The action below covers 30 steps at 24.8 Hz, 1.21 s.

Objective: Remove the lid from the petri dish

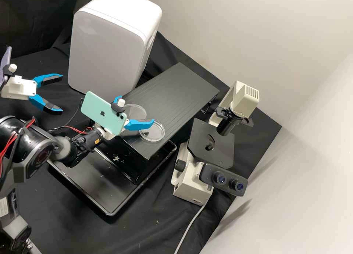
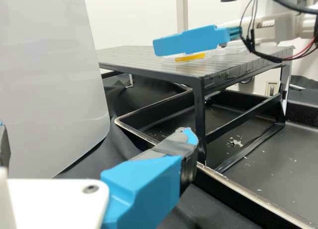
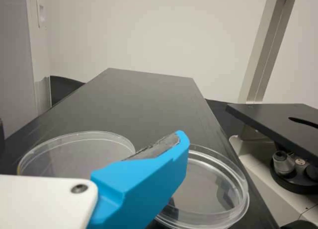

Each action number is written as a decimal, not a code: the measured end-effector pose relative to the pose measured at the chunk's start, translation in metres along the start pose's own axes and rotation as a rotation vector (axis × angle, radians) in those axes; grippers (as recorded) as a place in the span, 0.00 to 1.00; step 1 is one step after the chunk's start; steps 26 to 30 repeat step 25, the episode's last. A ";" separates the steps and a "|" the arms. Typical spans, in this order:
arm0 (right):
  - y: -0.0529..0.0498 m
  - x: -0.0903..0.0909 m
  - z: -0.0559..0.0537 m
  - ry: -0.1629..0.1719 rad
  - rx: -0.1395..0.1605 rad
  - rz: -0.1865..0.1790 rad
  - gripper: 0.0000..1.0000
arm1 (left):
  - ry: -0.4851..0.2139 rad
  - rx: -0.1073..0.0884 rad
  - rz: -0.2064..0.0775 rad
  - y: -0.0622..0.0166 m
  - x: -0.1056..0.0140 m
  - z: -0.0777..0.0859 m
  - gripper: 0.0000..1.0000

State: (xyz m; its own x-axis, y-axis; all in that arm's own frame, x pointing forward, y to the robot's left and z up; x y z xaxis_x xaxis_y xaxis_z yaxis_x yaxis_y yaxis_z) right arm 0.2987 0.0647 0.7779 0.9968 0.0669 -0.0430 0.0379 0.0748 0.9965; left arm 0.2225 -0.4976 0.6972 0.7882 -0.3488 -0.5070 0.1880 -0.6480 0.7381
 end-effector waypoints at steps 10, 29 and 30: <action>0.014 -0.034 -0.004 0.034 0.052 0.142 1.00 | 0.025 0.000 0.006 0.0005 0.000 -0.002 1.00; 0.010 -0.056 -0.001 0.044 0.159 0.106 1.00 | 0.106 0.055 0.063 0.0112 -0.003 -0.002 1.00; 0.010 -0.056 -0.001 0.044 0.159 0.106 1.00 | 0.106 0.055 0.063 0.0112 -0.003 -0.002 1.00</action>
